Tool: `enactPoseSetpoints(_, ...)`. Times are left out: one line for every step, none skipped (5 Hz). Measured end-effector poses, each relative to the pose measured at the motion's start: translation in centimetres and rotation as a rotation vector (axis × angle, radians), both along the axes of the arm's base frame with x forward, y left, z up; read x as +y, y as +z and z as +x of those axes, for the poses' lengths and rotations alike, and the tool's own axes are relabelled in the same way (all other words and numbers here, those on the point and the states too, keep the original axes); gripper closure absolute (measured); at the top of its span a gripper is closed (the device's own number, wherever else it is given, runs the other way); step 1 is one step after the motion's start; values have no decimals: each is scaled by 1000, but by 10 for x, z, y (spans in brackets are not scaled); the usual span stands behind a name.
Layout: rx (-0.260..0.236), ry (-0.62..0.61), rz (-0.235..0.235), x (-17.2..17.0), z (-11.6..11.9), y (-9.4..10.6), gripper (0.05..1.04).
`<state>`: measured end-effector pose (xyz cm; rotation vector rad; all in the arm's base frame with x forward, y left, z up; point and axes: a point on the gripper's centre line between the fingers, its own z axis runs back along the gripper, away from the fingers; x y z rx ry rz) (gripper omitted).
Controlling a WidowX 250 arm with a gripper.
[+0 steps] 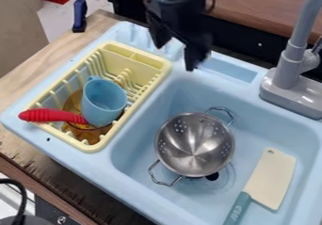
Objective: Move the silver strainer to the middle of the sink
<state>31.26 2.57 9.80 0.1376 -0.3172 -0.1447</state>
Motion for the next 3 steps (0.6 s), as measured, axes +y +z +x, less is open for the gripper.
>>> enactPoseSetpoints(-23, 111, -35, 9, 11, 3, 84)
enactPoseSetpoints(-39, 76, -79, 1, 17, 0, 84)
enactPoseSetpoints(-79, 62, -104, -19, 24, 1, 84)
